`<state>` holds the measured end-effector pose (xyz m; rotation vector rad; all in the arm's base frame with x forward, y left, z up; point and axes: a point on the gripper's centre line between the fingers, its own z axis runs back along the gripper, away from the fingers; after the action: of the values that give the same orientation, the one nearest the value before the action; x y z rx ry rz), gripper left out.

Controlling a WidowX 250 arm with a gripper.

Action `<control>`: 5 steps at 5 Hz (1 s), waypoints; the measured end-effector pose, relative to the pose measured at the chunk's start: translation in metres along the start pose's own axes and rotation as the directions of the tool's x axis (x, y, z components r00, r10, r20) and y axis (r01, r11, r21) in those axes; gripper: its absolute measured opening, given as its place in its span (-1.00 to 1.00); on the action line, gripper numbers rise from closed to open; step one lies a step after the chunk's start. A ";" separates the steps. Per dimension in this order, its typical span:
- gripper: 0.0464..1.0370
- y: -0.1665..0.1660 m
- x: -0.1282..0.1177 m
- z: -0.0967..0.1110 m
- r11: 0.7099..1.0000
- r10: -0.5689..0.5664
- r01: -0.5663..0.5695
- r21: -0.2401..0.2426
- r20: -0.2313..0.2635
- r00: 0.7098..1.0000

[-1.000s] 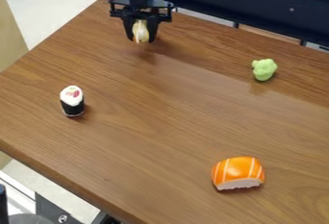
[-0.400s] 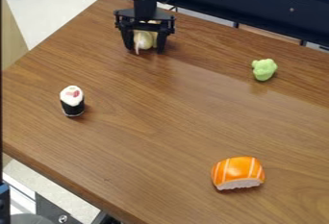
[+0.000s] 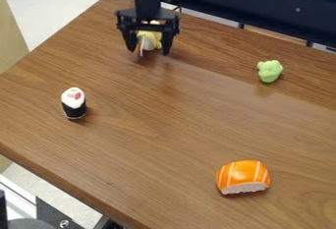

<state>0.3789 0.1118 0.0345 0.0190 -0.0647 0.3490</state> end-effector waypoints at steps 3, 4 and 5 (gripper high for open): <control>0.93 -0.003 -0.041 0.044 0.991 -0.127 0.127 -0.044 0.003 0.992; 0.93 -0.007 -0.055 0.050 0.981 -0.190 0.190 -0.032 -0.001 0.982; 0.93 -0.019 -0.064 0.050 0.963 -0.268 0.268 -0.018 -0.040 0.963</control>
<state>0.3228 0.0706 0.0802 0.0081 -0.0220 0.0778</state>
